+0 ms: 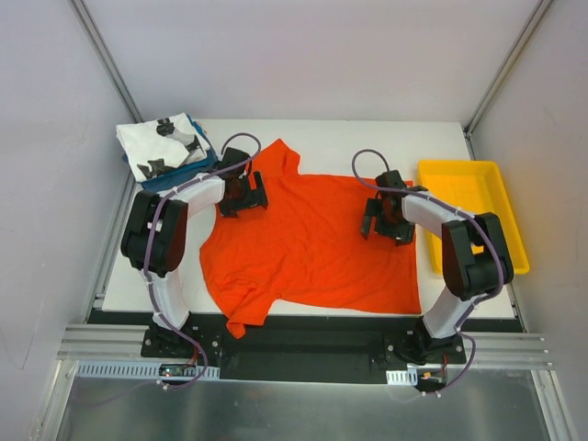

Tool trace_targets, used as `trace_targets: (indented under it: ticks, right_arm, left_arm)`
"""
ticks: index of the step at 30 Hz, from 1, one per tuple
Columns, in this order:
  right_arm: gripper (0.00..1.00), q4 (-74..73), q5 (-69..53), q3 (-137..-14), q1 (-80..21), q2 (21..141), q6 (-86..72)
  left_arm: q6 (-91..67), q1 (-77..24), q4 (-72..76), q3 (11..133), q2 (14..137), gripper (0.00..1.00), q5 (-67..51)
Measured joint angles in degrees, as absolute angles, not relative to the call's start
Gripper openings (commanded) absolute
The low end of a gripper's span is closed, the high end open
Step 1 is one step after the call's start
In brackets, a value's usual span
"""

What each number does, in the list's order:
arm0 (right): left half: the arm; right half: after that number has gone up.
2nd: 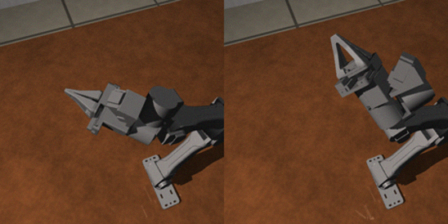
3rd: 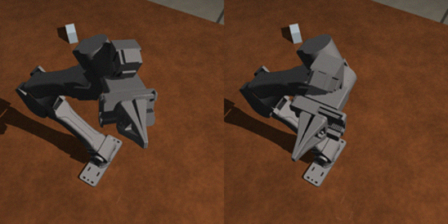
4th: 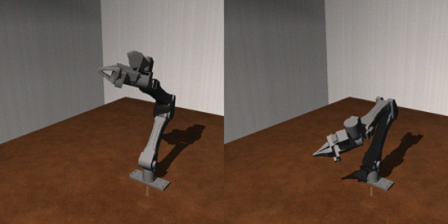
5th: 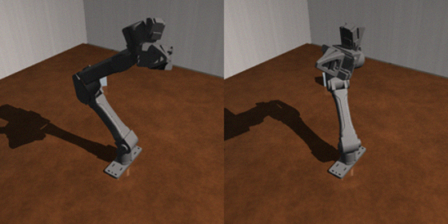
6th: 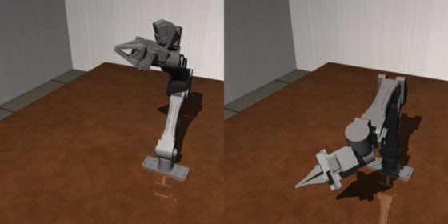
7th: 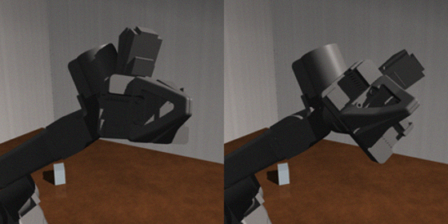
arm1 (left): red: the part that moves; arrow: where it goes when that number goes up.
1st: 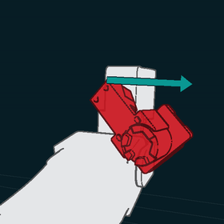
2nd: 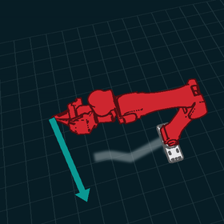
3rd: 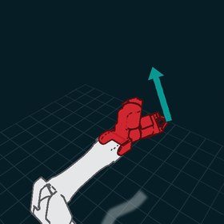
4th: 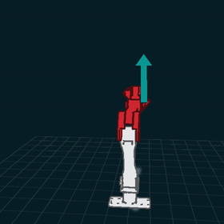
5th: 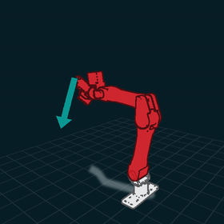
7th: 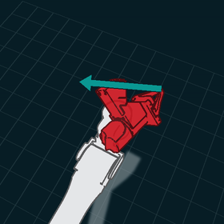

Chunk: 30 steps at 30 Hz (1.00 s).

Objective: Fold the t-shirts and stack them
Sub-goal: Flatten the tshirt out

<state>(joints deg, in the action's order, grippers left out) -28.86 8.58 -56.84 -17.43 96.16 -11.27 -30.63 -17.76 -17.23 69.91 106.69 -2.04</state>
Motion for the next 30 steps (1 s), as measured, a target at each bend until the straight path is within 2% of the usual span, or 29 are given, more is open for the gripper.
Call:
trace_targets:
  ticks: [14, 21, 25, 30]
  right_arm:
    - [0.97, -35.77, 4.80, -85.41, -10.61, 116.88, -6.17]
    - [0.97, -37.60, 3.81, -90.30, -10.74, 118.08, -3.33]
    - [0.97, -37.74, 3.79, -87.39, -12.99, 112.44, -2.15]
    - [0.97, -34.57, 1.48, -73.91, -24.51, 93.41, -3.11]
  left_arm:
    - [-29.10, -14.98, -23.14, 91.07, 120.95, 0.99, -2.48]
    - [-27.11, -14.41, -25.36, 97.47, 123.68, 0.99, -3.55]
    - [-26.79, -14.70, -25.91, 92.29, 117.49, 0.99, -4.49]
    - [-29.12, -16.40, -25.67, 73.58, 93.36, 0.99, -3.68]
